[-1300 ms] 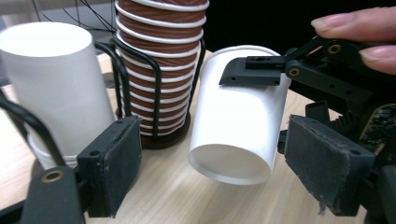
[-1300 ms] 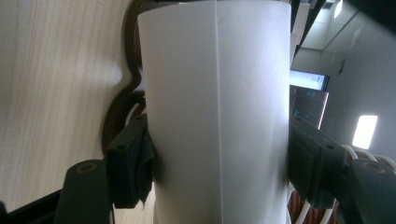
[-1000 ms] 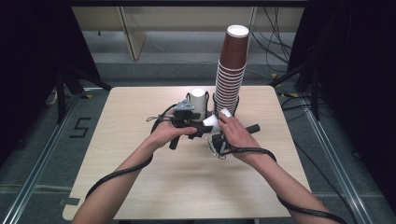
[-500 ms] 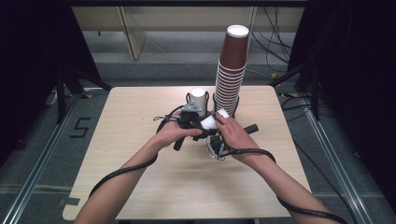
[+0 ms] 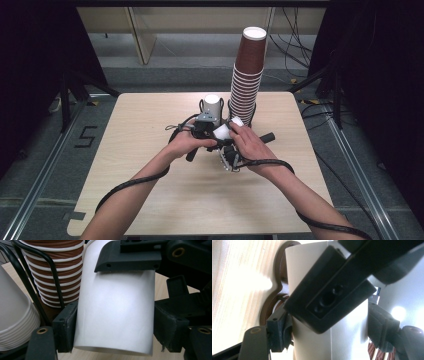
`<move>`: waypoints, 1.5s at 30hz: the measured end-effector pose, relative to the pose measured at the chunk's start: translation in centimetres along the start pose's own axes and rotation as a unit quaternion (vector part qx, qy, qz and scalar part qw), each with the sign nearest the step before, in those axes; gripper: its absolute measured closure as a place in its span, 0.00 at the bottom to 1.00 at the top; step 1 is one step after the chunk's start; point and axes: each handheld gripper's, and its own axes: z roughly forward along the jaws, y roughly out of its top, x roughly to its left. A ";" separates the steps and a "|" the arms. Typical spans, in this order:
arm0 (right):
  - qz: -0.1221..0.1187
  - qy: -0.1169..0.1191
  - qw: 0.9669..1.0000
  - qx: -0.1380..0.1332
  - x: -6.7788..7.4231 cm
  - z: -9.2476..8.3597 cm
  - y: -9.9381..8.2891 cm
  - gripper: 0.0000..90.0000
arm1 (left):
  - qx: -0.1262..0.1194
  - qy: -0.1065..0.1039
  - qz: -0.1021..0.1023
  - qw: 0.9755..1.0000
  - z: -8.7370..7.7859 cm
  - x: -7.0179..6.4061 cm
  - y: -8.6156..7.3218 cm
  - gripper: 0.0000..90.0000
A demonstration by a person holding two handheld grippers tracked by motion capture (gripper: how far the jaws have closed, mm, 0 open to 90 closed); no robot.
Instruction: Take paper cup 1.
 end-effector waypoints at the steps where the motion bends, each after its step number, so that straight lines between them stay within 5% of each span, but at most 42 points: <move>1: 0.001 -0.001 1.000 0.002 0.0 0.0 0.0 0.32 | 0.000 0.000 0.003 1.000 0.0 0.0 0.0 0.33; 10: 0.000 0.004 1.000 0.012 -0.2 -0.1 0.1 0.26 | -0.007 0.004 0.015 1.000 -0.2 -0.1 0.0 0.36; 20: 0.021 -0.013 1.000 -0.009 0.2 -0.1 -0.1 0.11 | -0.022 0.024 0.007 0.999 -0.6 0.3 -0.2 0.37; 21: 0.008 -0.011 1.000 -0.017 -0.1 -0.1 -0.1 0.11 | -0.022 0.024 0.005 0.999 -0.6 0.4 -0.2 0.37; 24: 0.043 -0.034 0.998 -0.033 0.2 -0.2 0.0 0.10 | -0.027 0.027 0.000 0.999 -0.7 0.6 -0.3 0.37; 28: 0.042 -0.053 0.997 -0.046 -0.2 -0.5 -0.1 0.10 | -0.026 0.031 -0.001 0.999 -0.8 0.7 -0.3 0.37; 32: 0.067 -0.055 0.995 -0.045 -0.2 -0.8 -0.3 0.10 | -0.033 0.036 -0.008 0.999 -0.9 1.0 -0.6 0.37; 33: 0.058 -0.034 0.997 -0.028 -0.4 -1.1 -0.4 0.10 | -0.030 0.040 -0.008 0.999 -1.0 1.1 -0.6 0.37; 35: 0.067 -0.031 0.997 -0.025 -0.5 -1.3 -0.6 0.10 | -0.032 0.043 -0.011 0.998 -1.1 1.3 -0.9 0.37; 36: 0.075 -0.046 0.996 -0.034 -0.3 -1.3 -0.7 0.10 | -0.036 0.045 -0.012 0.998 -1.1 1.4 -1.0 0.37; 41: 0.102 -0.044 0.993 -0.028 -0.2 -1.6 -1.2 0.12 | -0.038 0.048 -0.016 0.998 -1.4 1.6 -1.3 0.37; 43: 0.091 -0.047 0.995 -0.019 -0.7 -2.0 -1.4 0.12 | -0.037 0.047 -0.015 0.998 -1.5 1.7 -1.4 0.37; 45: 0.114 -0.038 0.993 -0.017 -0.6 -2.1 -1.7 0.13 | -0.037 0.053 -0.015 0.998 -1.7 1.7 -1.4 0.37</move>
